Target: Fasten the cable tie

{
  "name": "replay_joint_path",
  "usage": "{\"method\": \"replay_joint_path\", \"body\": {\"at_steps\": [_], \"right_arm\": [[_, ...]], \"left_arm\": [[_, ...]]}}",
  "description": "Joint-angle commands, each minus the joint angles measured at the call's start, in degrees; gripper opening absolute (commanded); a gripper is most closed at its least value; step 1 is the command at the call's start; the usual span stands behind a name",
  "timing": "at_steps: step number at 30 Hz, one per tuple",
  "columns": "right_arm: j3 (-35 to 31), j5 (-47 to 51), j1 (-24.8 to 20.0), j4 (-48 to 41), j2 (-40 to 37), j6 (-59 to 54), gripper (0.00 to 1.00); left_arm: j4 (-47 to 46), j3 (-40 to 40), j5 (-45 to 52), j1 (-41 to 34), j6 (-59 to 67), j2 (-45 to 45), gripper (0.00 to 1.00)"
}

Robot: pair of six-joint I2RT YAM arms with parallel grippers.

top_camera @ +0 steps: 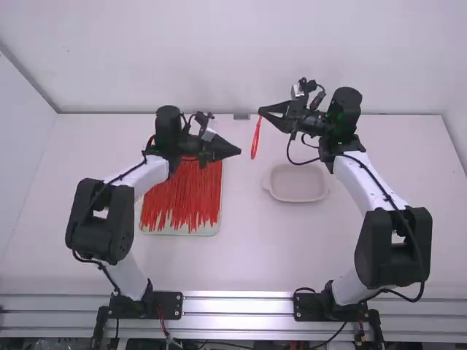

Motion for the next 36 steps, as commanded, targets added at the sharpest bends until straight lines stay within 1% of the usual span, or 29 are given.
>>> {"method": "replay_joint_path", "body": {"at_steps": [1, 3, 4, 5, 6, 7, 8, 9, 11, 12, 13, 14, 15, 19, 24, 28, 30, 31, 33, 34, 35, 36], "right_arm": [[1.8, -1.7, 0.3, 0.5, 0.6, -0.3, 0.00], [1.8, -2.0, 1.1, 0.5, 0.6, -0.4, 0.00], [1.8, -2.0, 1.2, 0.5, 0.6, -0.4, 0.00], [1.8, -2.1, 1.8, 0.5, 0.6, -0.5, 0.00], [1.8, -2.2, 2.1, 0.5, 0.6, -0.5, 0.00], [1.8, -2.5, 2.6, 0.5, 0.6, -0.5, 0.00], [1.8, -2.6, 2.8, 0.5, 0.6, -0.5, 0.00], [1.8, -3.0, 3.5, 0.5, 0.6, -0.6, 0.00], [1.8, -3.2, 4.0, 0.5, 0.6, -0.6, 0.00], [1.8, -3.3, 4.5, 0.5, 0.6, -0.8, 0.00], [1.8, -3.3, 4.6, 0.5, 0.6, -0.8, 0.00], [1.8, -3.3, 4.8, 0.5, 0.6, -0.8, 0.00], [1.8, -3.3, 5.0, 0.5, 0.6, -0.8, 0.00], [1.8, -3.3, 6.0, 0.5, 0.6, -1.0, 0.00], [1.8, -3.2, 6.1, 0.4, 0.6, -1.9, 0.00], [1.8, -3.3, 6.3, 0.2, 0.6, -2.0, 0.00], [1.8, -3.3, 6.1, 0.2, 0.6, -2.0, 0.00], [1.8, -3.3, 6.1, 0.2, 0.6, -2.0, 0.00], [1.8, -3.3, 6.1, 0.2, 0.6, -2.0, 0.00], [1.8, -3.2, 6.5, 0.2, 0.6, -2.0, 0.00], [1.8, -3.0, 6.6, 0.3, 0.6, -2.0, 0.00], [1.8, -3.0, 6.6, 0.2, 0.6, -2.0, 0.00]], "left_arm": [[3.0, -0.3, 0.6, 0.8, -2.8, -0.4, 0.02], [9.7, -0.3, 0.7, 1.1, -8.3, -0.4, 0.02], [10.7, -0.3, 0.7, 1.1, -9.0, -0.5, 0.02], [14.9, -0.3, 0.7, 1.1, -12.0, -0.5, 0.03], [17.0, -0.3, 0.5, 1.1, -13.4, -0.4, 0.05], [20.8, -0.3, 0.5, 1.1, -16.0, -0.4, 0.13], [22.6, -0.3, 0.6, 1.1, -17.3, -0.4, 0.18], [25.9, -0.3, 0.6, 1.1, -19.8, -0.4, 0.28], [28.8, -0.3, 0.5, 1.1, -22.0, -0.4, 0.32], [31.4, -0.3, 0.5, 1.1, -24.1, -0.4, 0.39], [31.8, -0.3, 0.5, 1.1, -24.5, -0.4, 0.40], [33.1, -0.3, 0.5, 1.1, -25.6, -0.4, 0.44], [33.6, -0.3, 0.6, 1.1, -25.6, -0.4, 0.45], [35.0, -0.3, 0.5, 0.2, -26.5, -0.4, 0.46], [41.1, -0.3, -0.8, -1.4, -34.4, -0.4, 0.41], [44.2, -0.3, -0.8, -2.1, -36.7, -0.4, 0.38], [45.4, -0.3, -1.0, -2.3, -38.3, -0.4, 0.35], [46.0, -0.2, -0.9, -2.3, -38.9, -0.4, 0.32], [45.9, -0.2, -0.8, -2.3, -38.8, -0.4, 0.22], [45.9, -0.2, -1.0, -2.3, -38.8, -0.4, 0.07], [45.9, -0.2, -0.9, -2.4, -38.8, -0.4, 0.02], [45.9, -0.2, -0.9, -2.4, -38.9, -0.4, 0.02]]}}
